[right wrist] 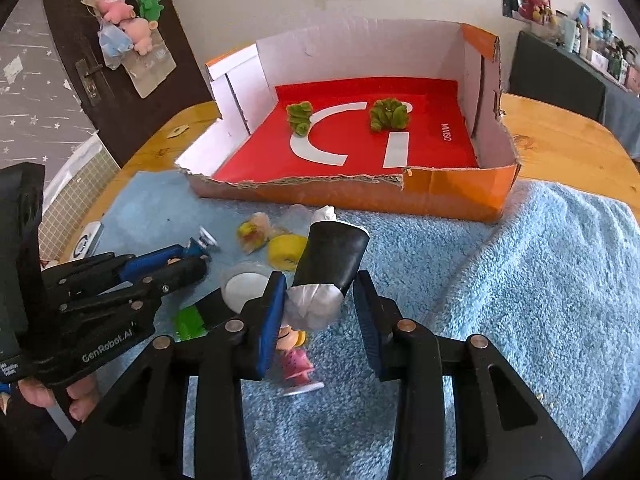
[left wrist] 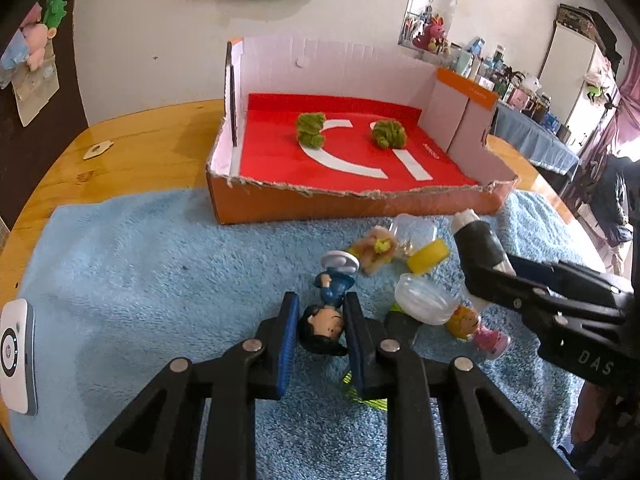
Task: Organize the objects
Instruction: 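Grasp the dark-haired doll with the left tool while the right tool grasps the black-and-white figure, then carry the doll and the black-and-white figure into the box beside the plushes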
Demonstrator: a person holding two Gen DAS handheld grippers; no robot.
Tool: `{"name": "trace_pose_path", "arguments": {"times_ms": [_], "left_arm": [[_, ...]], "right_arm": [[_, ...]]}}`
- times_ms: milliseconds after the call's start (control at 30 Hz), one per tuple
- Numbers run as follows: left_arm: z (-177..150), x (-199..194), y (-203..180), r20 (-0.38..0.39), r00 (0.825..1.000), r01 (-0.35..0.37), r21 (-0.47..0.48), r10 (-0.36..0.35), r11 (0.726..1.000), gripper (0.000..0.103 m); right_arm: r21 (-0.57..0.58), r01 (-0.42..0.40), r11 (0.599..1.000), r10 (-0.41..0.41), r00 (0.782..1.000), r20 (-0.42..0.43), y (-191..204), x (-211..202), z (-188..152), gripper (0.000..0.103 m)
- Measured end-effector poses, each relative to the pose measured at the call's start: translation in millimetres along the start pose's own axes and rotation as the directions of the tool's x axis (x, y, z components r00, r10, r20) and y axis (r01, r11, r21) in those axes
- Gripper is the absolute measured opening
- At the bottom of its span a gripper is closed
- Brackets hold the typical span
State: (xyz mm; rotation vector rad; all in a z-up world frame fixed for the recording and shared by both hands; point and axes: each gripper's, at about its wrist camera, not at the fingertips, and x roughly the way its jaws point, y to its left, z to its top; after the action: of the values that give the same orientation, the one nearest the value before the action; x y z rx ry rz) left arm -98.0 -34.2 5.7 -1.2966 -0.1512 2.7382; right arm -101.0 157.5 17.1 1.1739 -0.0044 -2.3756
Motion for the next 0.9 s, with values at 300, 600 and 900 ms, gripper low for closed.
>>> {"name": "trace_pose_path", "arguments": {"times_ms": [300, 600, 900], "left_arm": [[4, -9, 0, 0.020, 1.000, 0.005, -0.012, -0.005, 1.000, 0.023], [11, -18, -3, 0.048, 0.999, 0.024, -0.013, -0.024, 1.000, 0.022], [20, -26, -8, 0.075, 0.997, 0.034, -0.009, -0.033, 0.999, 0.022]], "right_arm": [[-0.018, -0.004, 1.000, 0.004, 1.000, 0.024, 9, -14, 0, 0.034], [-0.020, -0.007, 1.000, 0.007, 0.999, 0.040, 11, -21, 3, 0.033], [-0.019, -0.015, 1.000, 0.016, 0.998, 0.061, 12, -28, 8, 0.033]]}}
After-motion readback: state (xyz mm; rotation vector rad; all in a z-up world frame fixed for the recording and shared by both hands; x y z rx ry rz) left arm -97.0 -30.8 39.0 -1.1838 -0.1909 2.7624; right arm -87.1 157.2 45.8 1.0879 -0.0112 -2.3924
